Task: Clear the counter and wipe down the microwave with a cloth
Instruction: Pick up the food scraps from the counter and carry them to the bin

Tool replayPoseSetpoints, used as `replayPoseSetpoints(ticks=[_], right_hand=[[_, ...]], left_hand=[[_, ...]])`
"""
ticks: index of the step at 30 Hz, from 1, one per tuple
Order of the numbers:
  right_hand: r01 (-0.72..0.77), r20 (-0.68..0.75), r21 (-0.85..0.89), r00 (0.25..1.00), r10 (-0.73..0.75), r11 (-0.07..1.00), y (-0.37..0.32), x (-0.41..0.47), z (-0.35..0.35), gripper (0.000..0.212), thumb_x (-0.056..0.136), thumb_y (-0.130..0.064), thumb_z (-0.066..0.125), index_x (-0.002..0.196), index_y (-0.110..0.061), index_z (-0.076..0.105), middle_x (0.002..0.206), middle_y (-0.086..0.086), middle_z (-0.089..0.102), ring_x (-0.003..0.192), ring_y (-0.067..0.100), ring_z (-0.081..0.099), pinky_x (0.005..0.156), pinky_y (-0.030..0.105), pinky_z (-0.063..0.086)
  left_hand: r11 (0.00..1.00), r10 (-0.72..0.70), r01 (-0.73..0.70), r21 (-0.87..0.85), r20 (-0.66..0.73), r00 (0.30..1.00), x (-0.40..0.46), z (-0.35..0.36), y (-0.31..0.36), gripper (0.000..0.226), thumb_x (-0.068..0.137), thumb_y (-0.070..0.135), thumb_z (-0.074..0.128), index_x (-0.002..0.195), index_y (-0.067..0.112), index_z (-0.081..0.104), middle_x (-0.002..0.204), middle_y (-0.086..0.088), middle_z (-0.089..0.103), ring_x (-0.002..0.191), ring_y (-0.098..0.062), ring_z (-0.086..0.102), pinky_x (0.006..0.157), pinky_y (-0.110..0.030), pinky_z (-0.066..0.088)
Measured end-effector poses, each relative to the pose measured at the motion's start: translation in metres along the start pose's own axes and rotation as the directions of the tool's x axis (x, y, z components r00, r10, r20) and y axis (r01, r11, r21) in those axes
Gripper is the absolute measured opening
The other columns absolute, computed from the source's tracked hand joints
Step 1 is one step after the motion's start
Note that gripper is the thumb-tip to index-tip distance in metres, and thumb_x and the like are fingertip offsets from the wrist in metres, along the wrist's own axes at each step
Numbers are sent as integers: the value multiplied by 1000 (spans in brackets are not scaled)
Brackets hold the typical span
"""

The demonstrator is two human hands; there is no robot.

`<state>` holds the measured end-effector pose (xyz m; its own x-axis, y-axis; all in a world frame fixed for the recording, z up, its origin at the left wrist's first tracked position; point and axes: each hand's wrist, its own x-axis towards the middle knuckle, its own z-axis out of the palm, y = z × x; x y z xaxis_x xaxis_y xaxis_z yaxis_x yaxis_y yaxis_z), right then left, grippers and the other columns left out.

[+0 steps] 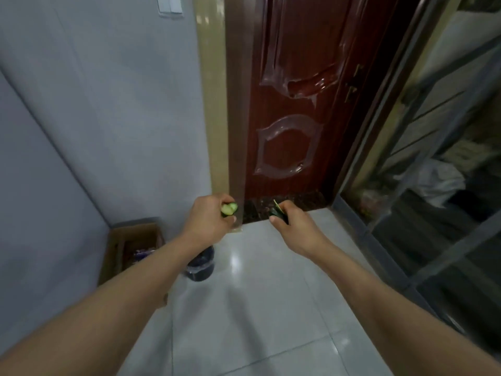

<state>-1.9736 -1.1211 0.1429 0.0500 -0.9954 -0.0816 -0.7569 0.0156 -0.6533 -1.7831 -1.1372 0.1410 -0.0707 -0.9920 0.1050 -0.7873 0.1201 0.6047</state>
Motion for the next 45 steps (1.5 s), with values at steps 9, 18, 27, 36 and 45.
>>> replayPoseSetpoints(ticks=[9,18,27,36,45], right_hand=[[189,170,44,966,-194,981,23,109,-28,12,96,-27,49,97,-16,46,77,-5,49,69,9,46,56,23,34],[329,297,68,895,-334,942,4,223,11,16,94,-27,52,100,-13,50,89,4,57,83,20,53,62,30,36],[405,442,65,808,-390,912,-32,339,68,14,94,-28,52,97,-16,49,83,-1,54,77,18,51,61,30,37],[509,592,86,666,-455,856,-67,411,122,23,95,-29,50,112,-14,49,97,4,57,86,20,53,70,30,40],[653,751,178,393,-530,736,-85,496,175,23,95,-28,49,110,-11,49,92,5,57,80,20,52,61,29,36]], left_hand=[[980,-191,196,21,-141,971,54,24,11,29,77,8,68,106,15,68,104,-6,70,99,-25,63,84,-28,47],[927,-365,375,-4,-237,900,119,31,-40,28,79,14,71,107,16,66,103,-8,70,98,-25,63,84,-31,51],[859,-506,508,-70,-276,817,203,25,-109,24,79,15,67,103,18,66,99,-5,70,92,-24,62,78,-30,49],[773,-611,630,-71,-351,710,233,17,-168,23,78,21,68,101,21,69,98,3,70,92,-18,63,76,-26,47],[565,-792,790,-238,-426,438,276,49,-191,24,79,26,71,103,22,68,101,6,70,89,-11,60,72,-19,40]])
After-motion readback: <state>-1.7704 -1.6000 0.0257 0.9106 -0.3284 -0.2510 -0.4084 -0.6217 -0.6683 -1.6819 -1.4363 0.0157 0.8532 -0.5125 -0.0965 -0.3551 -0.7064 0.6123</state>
